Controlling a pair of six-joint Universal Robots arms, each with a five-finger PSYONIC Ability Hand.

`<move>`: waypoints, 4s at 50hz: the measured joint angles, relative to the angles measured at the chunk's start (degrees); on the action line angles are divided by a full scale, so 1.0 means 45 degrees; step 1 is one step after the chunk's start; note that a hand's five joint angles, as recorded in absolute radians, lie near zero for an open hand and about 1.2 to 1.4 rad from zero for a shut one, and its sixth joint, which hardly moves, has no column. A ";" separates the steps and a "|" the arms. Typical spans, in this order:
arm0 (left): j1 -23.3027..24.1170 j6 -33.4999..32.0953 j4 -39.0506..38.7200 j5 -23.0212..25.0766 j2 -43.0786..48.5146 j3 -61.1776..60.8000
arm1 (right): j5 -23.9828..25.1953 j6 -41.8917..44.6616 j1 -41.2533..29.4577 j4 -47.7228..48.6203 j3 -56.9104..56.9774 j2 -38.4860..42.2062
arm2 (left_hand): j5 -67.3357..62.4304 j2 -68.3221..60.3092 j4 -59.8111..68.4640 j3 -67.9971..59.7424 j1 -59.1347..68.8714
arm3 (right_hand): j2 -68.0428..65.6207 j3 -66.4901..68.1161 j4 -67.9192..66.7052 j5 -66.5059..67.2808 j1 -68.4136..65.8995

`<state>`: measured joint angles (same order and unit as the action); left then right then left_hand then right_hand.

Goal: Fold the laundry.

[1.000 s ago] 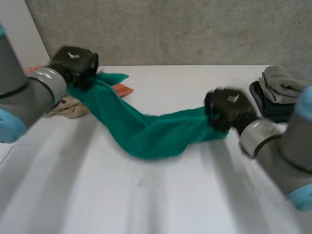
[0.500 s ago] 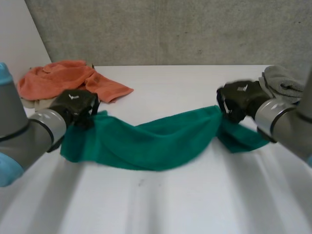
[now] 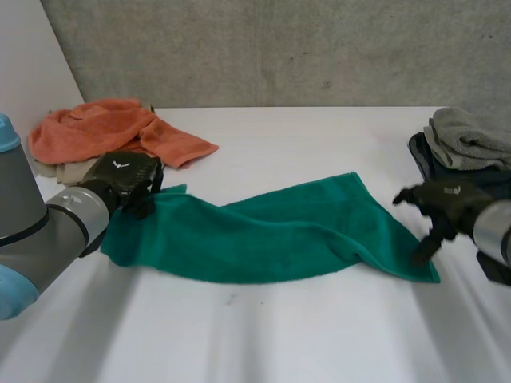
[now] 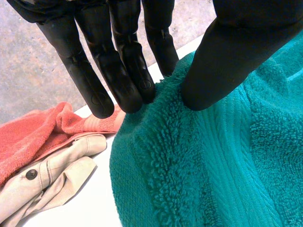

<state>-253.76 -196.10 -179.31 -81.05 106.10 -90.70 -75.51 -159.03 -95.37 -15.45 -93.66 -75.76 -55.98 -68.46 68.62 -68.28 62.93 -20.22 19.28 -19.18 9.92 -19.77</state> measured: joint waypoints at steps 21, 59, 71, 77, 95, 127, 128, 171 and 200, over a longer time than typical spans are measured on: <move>0.0108 0.0037 -0.0043 -0.0026 0.0024 0.0238 | 0.0339 -0.1652 -0.1135 0.6607 -0.3505 0.1788 | 0.0000 0.0000 0.0002 0.0000 0.0000 | -0.0008 0.0520 -0.0529 0.0570 -0.0311; -0.0957 -0.0654 0.2103 0.0043 -0.0804 0.0185 | -0.0326 0.5083 -0.0191 -0.2625 0.3800 -0.0302 | 0.0000 -0.0001 0.0047 0.0000 0.0001 | -1.0488 1.0836 -1.0978 1.0341 -1.0063; 0.0488 -0.1270 -0.3173 -0.0062 0.2111 0.4800 | -0.2533 0.2896 -0.1104 0.2269 0.8434 0.3719 | 0.0000 -0.0033 0.0050 -0.0034 0.0001 | -1.0488 1.0858 -1.0983 1.0341 -1.0063; 0.0660 -0.0582 -0.6447 -0.0375 0.2338 0.6510 | -0.3550 0.1266 -0.1537 0.8202 0.8791 0.2950 | 0.0001 -0.0034 0.0050 -0.0044 0.0001 | -1.0488 1.0864 -1.0985 1.0342 -1.0063; 0.0664 0.0137 -0.7344 -0.1507 0.2196 0.1175 | -0.2387 0.0968 -0.1653 0.8052 0.2777 0.2237 | -0.0001 -0.0051 0.0050 -0.0046 0.0001 | -1.0488 1.0865 -1.0987 1.0423 -1.0063; 0.0553 -0.1653 -0.0746 -0.1605 0.1131 -0.0177 | -0.1787 0.1334 -0.1664 0.7330 -0.0963 0.2548 | 0.7927 0.8322 -0.8503 0.8208 -0.7064 | -1.0488 1.0865 -1.0989 1.0423 -1.0063; 0.0541 -0.1635 -0.0592 -0.1595 0.1318 -0.0053 | -0.1781 0.1338 -0.1653 0.7316 -0.0966 0.2551 | 0.7926 0.8322 -0.8503 0.8208 -0.7067 | -1.0488 1.0865 -1.0989 1.0423 -1.0063; -0.0083 -0.1383 0.4354 -0.0536 -0.3188 0.2404 | -0.1616 0.5853 -0.1304 -0.2166 0.5734 -0.1397 | -0.0082 -0.0020 0.0009 -0.0006 0.0743 | -1.0488 1.0867 -1.0989 1.0423 -1.0063; 0.0614 0.0271 -0.8259 -0.2470 0.3523 0.8940 | -0.4067 0.1692 -0.1750 0.9318 0.9172 0.2900 | -0.0083 -0.0045 0.0051 -0.0024 0.0743 | -1.0488 1.0872 -1.0990 1.0465 -1.0063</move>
<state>-251.00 -194.89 -216.47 -92.17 121.96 -50.47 -93.81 -151.42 -103.25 26.49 -52.38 -62.71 -56.35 -68.66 68.85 -68.39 66.27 -67.41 68.20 -68.63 57.02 -65.05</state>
